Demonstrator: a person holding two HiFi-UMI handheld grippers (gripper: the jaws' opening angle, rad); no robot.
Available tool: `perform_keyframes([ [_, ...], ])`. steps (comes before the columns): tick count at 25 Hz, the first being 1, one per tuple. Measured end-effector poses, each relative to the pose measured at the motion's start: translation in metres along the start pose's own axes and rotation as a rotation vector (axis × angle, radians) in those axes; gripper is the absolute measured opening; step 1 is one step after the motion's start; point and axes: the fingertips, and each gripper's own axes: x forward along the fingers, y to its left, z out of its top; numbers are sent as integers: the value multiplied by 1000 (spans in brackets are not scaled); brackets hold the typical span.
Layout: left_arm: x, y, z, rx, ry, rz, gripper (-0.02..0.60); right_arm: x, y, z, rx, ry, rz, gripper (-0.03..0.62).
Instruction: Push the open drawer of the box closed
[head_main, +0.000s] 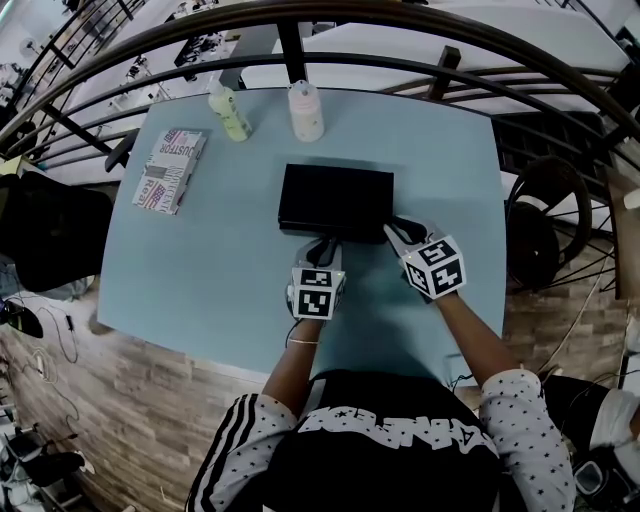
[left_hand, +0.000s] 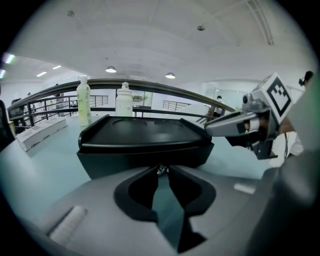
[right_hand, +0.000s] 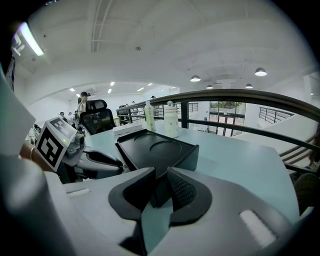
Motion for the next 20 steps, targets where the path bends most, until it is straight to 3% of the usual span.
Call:
perform_keyframes([
  [20, 10, 3, 5, -17, -11, 2, 0, 0, 0, -1, 5, -5, 6, 58],
])
